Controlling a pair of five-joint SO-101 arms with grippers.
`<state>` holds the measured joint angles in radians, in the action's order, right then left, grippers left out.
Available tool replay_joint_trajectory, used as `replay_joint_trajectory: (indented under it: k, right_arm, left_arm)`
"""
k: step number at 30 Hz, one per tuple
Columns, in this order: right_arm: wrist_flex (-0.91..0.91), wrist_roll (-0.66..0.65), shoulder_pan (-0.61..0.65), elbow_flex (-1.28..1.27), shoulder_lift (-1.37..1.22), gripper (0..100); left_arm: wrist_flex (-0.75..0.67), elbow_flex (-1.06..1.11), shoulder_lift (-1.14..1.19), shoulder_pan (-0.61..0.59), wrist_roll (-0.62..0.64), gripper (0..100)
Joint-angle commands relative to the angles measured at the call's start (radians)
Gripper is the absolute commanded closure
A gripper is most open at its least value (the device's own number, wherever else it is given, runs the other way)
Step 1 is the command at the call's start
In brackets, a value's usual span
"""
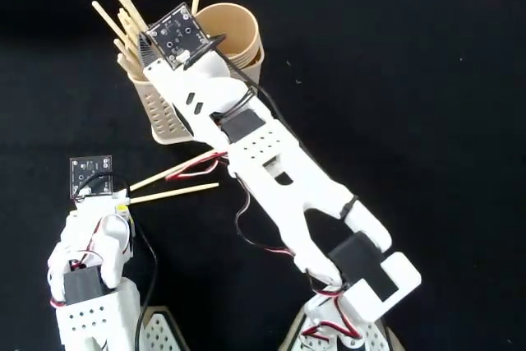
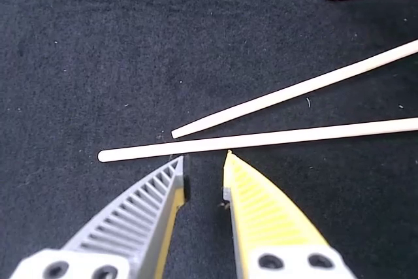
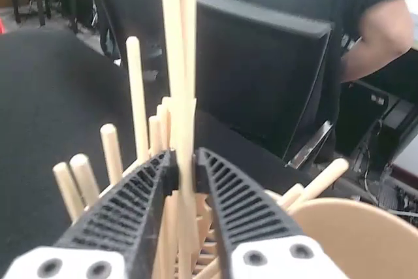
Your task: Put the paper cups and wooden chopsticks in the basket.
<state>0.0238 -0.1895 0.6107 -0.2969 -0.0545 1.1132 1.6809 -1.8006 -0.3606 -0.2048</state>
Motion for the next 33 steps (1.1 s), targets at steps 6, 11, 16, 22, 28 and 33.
replay_joint_trajectory:
  k: [6, 11, 16, 22, 28, 33]
  right_arm:
    - [0.147, 0.003, -0.002, 0.117, 0.018, 88.2]
    - [0.216, 0.003, 0.0, 0.131, 0.15, 88.2]
    - [0.39, 0.003, 0.0, 0.131, 0.354, 88.4]
    - [0.652, 0.003, -0.003, 0.128, 0.483, 97.9]
    - [1.08, 0.002, -0.008, 0.127, 0.596, 98.6]
    - [1.295, 0.0, -0.038, 0.047, 0.653, 98.6]
  left_arm:
    - [-0.002, 0.008, -0.015, 0.018, -0.008, 89]
    - [-0.002, 0.008, -0.015, 0.018, -0.008, 89]
    - [-0.002, 0.008, -0.015, 0.018, -0.008, 89]
    - [-0.002, 0.008, -0.015, 0.018, -0.008, 89]
    - [0.003, 0.008, -0.015, 0.018, -0.008, 89]
    - [0.006, -0.01, -0.015, 0.005, -0.008, 97]
